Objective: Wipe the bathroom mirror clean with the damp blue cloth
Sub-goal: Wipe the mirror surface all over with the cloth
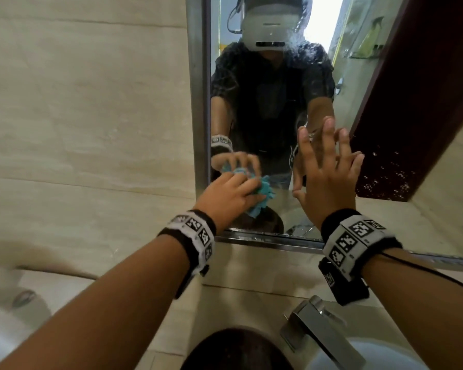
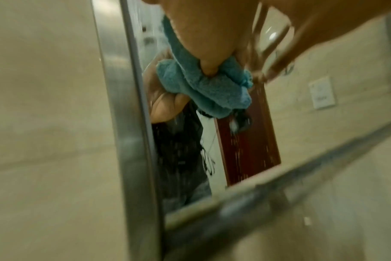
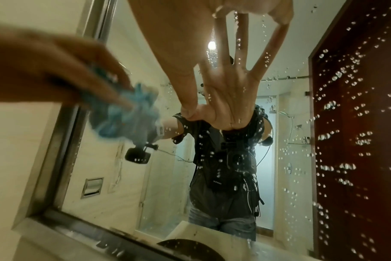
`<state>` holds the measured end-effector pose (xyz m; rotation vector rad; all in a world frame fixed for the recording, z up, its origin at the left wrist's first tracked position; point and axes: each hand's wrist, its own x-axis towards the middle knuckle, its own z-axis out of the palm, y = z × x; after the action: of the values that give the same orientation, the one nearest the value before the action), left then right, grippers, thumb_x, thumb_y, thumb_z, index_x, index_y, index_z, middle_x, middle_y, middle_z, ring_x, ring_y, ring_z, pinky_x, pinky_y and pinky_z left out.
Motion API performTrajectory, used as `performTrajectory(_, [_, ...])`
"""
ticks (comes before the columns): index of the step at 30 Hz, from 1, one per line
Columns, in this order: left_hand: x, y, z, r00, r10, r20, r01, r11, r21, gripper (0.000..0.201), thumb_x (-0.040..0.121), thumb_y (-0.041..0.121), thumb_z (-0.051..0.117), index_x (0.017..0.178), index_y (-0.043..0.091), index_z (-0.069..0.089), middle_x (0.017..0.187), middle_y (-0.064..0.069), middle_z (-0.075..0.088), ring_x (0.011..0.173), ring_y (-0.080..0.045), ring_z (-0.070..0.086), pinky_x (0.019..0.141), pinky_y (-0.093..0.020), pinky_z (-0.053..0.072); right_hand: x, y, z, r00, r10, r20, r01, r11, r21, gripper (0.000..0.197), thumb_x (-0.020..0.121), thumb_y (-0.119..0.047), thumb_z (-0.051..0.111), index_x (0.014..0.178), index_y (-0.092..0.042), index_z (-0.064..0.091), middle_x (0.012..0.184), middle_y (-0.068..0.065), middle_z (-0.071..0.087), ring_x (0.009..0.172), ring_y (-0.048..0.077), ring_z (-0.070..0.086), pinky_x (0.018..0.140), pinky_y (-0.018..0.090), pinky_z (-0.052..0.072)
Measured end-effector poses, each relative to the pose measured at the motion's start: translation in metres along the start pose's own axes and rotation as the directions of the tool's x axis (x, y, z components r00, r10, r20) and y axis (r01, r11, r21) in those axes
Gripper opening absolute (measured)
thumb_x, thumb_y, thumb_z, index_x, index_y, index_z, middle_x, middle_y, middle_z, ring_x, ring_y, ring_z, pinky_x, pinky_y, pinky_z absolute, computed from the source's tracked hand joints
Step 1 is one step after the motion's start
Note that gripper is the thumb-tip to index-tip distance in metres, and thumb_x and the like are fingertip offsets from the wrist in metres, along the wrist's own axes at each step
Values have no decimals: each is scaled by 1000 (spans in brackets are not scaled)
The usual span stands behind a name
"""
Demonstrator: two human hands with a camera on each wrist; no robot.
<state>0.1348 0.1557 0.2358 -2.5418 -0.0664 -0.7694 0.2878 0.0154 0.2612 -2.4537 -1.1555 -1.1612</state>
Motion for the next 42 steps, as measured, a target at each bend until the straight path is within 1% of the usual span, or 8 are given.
performTrajectory(6, [61, -22, -29, 888, -320, -330, 306, 947, -95, 52, 73, 17, 73, 124, 20, 61, 122, -16, 58, 110, -33, 48, 89, -46, 48, 0, -1, 1, 1000, 9, -19, -9, 1000, 4, 110, 66, -33, 80, 150, -28, 8, 157, 13, 0, 141, 38, 9, 104, 65, 24])
performTrajectory(8, [48, -1, -10, 929, -233, -289, 227, 972, -54, 56, 68, 19, 73, 122, 21, 61, 120, -15, 59, 109, -33, 46, 89, -48, 49, 0, 0, 3, 1000, 8, -24, -7, 1000, 15, 113, 63, -33, 81, 150, -28, 9, 157, 12, 1, 141, 37, 9, 103, 66, 24])
performTrajectory(12, [5, 21, 9, 999, 8, 45, -9, 1000, 23, 67, 51, 26, 89, 114, 28, 67, 111, -4, 63, 97, -27, 61, 81, -39, 52, -2, 0, 4, 1000, -3, -23, 2, 1000, -18, 114, 64, -34, 81, 150, -27, 6, 156, 12, -1, 141, 37, 8, 103, 65, 26])
performTrajectory(19, [58, 6, -25, 934, -303, -190, 300, 953, -45, 52, 69, 26, 63, 121, 24, 63, 116, -13, 61, 100, -34, 58, 82, -44, 48, -2, 1, 1, 1000, -7, -16, 7, 1000, -11, 114, 63, -38, 81, 150, -26, 8, 156, 12, 0, 141, 37, 8, 104, 65, 24])
performTrajectory(27, [-22, -15, 0, 998, 21, 52, -27, 993, 117, 73, 52, 21, 89, 121, 25, 63, 111, -7, 63, 93, -28, 61, 72, -40, 53, -12, -1, 9, 999, -23, -39, 23, 1000, 1, 103, 72, -31, 75, 150, -24, 8, 156, 14, 1, 142, 37, 9, 106, 63, 23])
performTrajectory(34, [16, -59, -45, 957, -132, -257, 186, 962, 198, 57, 74, 21, 68, 128, 27, 53, 120, -12, 54, 98, -30, 47, 74, -40, 46, -14, -33, 17, 975, -151, -164, 161, 986, 48, 83, 75, -23, 67, 147, -30, 25, 155, 14, 13, 141, 33, 14, 107, 64, 15])
performTrajectory(38, [-10, -41, -7, 985, -100, -142, 122, 981, 154, 52, 63, 18, 81, 112, 23, 66, 116, -7, 63, 99, -30, 58, 77, -39, 49, -11, -41, 29, 979, -122, -163, 125, 992, 8, 83, 76, -25, 64, 147, -29, 23, 155, 14, 13, 141, 35, 11, 105, 66, 10])
performTrajectory(42, [-46, -28, 14, 996, -89, -30, 92, 985, 143, 65, 72, 9, 69, 134, 19, 52, 136, -7, 53, 119, -29, 52, 94, -42, 45, -13, -37, 31, 976, -148, -157, 143, 989, -44, 84, 77, -32, 65, 148, -28, 20, 154, 14, 11, 141, 34, 8, 105, 65, 10])
